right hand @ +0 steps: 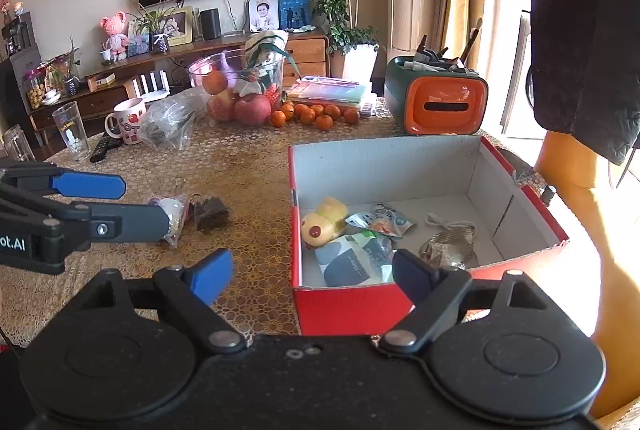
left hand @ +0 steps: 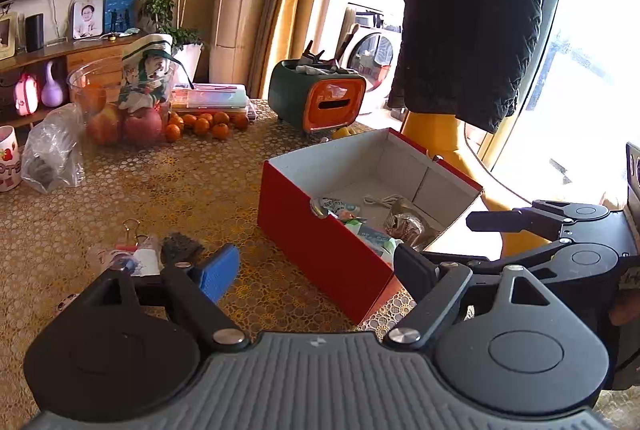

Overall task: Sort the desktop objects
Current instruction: 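Withdraw both open tools from the red box back over the table items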

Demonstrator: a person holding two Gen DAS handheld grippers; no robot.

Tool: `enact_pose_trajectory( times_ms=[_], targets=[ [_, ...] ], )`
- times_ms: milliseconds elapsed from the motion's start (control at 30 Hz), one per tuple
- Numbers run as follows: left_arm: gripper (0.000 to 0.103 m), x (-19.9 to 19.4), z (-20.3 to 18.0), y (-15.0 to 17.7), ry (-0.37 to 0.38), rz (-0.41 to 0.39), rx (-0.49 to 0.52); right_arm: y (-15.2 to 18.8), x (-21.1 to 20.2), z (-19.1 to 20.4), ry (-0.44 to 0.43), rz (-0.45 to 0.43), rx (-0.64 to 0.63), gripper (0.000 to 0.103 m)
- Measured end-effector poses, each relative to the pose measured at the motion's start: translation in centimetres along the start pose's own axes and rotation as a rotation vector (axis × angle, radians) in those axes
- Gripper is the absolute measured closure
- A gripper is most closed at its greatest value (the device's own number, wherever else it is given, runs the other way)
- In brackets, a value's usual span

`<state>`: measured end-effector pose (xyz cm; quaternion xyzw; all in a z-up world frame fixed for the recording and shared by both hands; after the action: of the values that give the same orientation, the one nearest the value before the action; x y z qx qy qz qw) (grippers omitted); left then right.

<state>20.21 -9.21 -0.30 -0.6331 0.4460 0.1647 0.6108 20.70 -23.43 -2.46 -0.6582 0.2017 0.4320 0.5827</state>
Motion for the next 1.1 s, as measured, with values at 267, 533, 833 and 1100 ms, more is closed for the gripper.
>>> enact_pose_trajectory(
  times_ms=[267, 533, 833, 1100],
  targets=[
    [0.013, -2.9, 4.1, 3.4, -0.043, -0.048, -0.057, -0.1, 0.2, 3.8, -0.030, -0.012, -0.002, 0.009],
    [0.000, -3.8, 8.8, 7.1, -0.085, -0.047, -0.112, -0.1, 2.0, 7.9, -0.045, 0.003, -0.013, 0.007],
    [0.000, -2.2, 13.8, 9.4, -0.144, -0.026, -0.120, -1.2, 5.4, 12.2, -0.061, 0.020, -0.008, 0.001],
    [0.000, 0.3, 17.3, 9.6, -0.184, -0.023, -0.092, -2.7, 9.6, 15.3, -0.065, 0.042, 0.004, 0.001]
  ],
)
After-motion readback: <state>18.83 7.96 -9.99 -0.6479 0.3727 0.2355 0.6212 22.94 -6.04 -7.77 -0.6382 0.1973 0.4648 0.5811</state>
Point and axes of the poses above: each gripper's, at about its wrist camera, not at the fingertips, and x roughly the way its jaws point, z to its left, y to its underside, the point moved 10 cm from there along x, roughly the way its jaws point, and after that the axes turned 15 degrees about z, right-handed, at the moved point
